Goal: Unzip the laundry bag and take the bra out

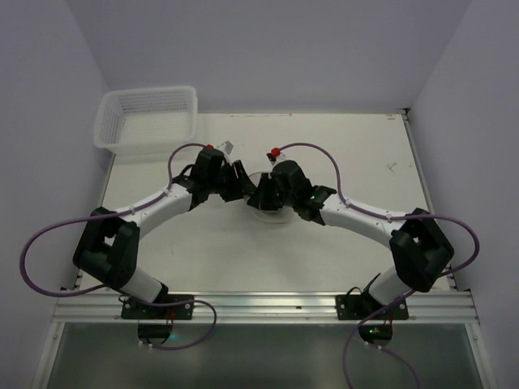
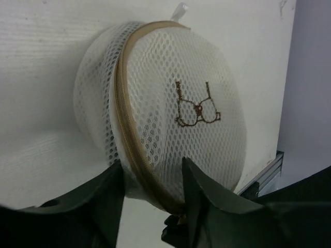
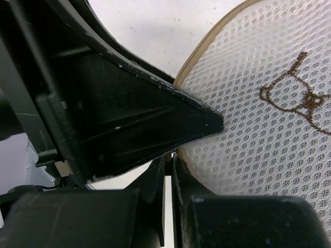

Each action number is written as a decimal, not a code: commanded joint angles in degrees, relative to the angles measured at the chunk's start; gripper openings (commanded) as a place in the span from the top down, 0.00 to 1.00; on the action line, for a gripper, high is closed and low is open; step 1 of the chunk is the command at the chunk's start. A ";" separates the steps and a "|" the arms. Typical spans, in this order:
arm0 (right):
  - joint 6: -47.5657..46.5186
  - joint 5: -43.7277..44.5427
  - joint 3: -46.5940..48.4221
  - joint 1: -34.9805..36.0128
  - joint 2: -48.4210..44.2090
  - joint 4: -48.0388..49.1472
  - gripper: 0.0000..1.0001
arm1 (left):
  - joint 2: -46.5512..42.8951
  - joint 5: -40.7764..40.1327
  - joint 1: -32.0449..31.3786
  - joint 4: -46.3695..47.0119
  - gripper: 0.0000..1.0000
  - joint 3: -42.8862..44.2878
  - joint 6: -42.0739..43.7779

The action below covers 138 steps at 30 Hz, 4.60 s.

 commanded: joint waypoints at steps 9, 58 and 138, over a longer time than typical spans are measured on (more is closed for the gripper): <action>-4.29 5.34 -13.51 -4.00 -11.81 -1.07 1.00 | -1.50 -2.84 0.96 0.48 1.00 -0.25 1.69; 0.64 -1.08 -5.34 0.30 -3.99 2.44 1.00 | -5.37 -4.51 0.70 1.80 0.95 -4.73 -1.56; -11.94 3.06 -17.04 -17.28 -42.14 -11.53 0.06 | 0.96 -2.93 1.84 0.21 1.00 12.93 36.06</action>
